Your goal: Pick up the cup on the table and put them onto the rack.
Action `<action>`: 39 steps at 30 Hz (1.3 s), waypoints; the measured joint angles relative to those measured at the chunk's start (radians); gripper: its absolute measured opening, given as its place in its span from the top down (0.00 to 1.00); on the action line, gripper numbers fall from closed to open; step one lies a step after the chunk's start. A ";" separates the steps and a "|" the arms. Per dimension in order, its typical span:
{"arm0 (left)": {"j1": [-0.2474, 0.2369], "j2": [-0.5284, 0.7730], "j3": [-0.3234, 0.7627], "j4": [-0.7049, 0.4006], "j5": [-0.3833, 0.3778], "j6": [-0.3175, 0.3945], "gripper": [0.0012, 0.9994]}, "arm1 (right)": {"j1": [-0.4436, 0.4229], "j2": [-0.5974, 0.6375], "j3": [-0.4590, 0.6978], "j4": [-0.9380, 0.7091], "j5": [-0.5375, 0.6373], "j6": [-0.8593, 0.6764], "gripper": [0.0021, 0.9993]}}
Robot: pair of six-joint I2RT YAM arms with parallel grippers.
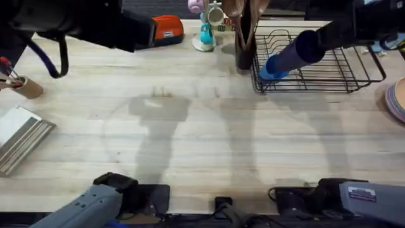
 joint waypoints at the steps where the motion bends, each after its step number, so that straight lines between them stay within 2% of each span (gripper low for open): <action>1: 0.000 0.000 0.000 0.000 0.000 0.000 0.01 | 0.000 0.000 0.000 0.000 0.009 0.000 0.97; 8: 0.000 0.000 0.000 0.000 0.000 0.000 0.01 | 0.000 0.000 0.000 0.004 0.043 0.000 0.97; 20: 0.000 0.000 0.000 0.000 0.000 0.000 0.01 | 0.000 0.062 0.000 0.014 0.043 0.000 0.97; 39: 0.000 0.000 0.000 0.000 0.000 0.000 0.01 | 0.012 0.068 0.000 0.043 0.044 0.000 0.97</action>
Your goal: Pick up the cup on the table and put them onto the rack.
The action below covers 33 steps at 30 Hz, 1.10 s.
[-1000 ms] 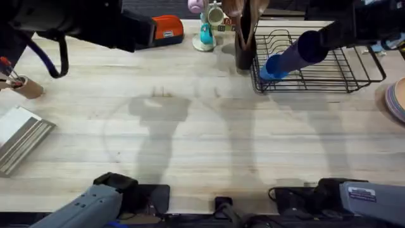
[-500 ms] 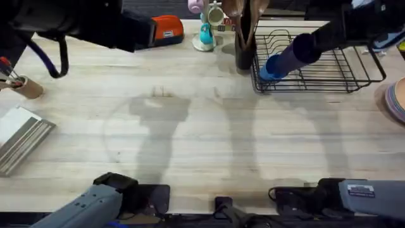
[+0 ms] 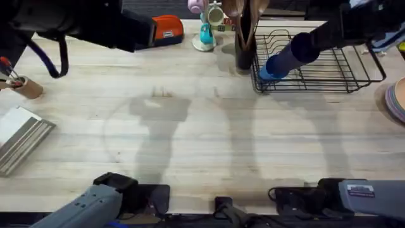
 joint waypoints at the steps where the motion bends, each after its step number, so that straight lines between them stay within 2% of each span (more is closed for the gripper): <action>1: 0.000 0.000 0.000 0.000 0.000 0.000 0.01 | 0.004 0.000 0.000 0.000 0.000 0.000 0.97; 9: 0.000 0.000 0.000 0.000 0.000 0.000 0.01 | 0.017 0.006 0.001 0.002 0.000 0.000 0.97; 19: 0.000 0.000 0.000 0.000 0.000 0.000 0.01 | 0.017 0.088 0.002 0.008 0.002 0.000 0.97; 29: 0.000 0.000 0.000 0.000 0.000 0.000 0.01 | 0.017 0.119 0.002 0.013 0.003 0.000 0.97; 33: 0.000 0.000 0.000 0.000 0.000 0.000 0.01 | 0.017 0.119 0.002 0.013 0.002 0.000 0.92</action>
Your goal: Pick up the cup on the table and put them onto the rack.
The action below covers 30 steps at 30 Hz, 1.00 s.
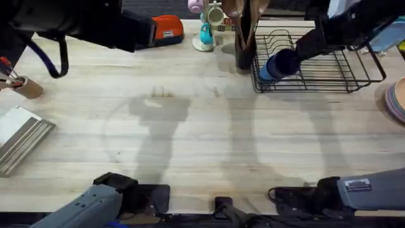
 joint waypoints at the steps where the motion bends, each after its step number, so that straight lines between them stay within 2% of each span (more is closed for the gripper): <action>1: 0.000 0.000 0.000 0.000 0.000 0.000 0.01 | 0.000 0.000 0.000 0.000 0.000 0.000 0.90; 14: 0.000 0.000 0.000 0.000 0.000 0.000 0.01 | 0.000 -0.003 0.000 -0.002 0.000 0.000 0.80; 18: 0.000 0.000 0.000 0.000 0.000 0.000 0.01 | 0.000 -0.038 0.000 -0.014 0.000 0.001 0.76; 22: 0.000 0.000 0.000 0.000 0.000 0.000 0.01 | 0.000 -0.127 0.000 -0.045 0.000 0.003 0.61; 24: 0.000 0.000 0.000 0.000 0.000 0.000 0.01 | 0.000 -0.179 0.001 -0.064 0.000 0.005 0.49; 26: 0.000 0.000 0.000 0.000 0.000 0.000 0.01 | 0.000 -0.228 0.002 -0.076 0.000 0.008 0.30; 28: 0.000 0.000 0.000 0.000 0.000 0.000 0.01 | 0.000 -0.276 0.004 -0.084 0.000 0.005 0.04; 30: 0.000 0.000 0.000 0.000 0.000 0.000 0.01 | 0.000 -0.317 0.006 -0.086 0.000 0.006 0.01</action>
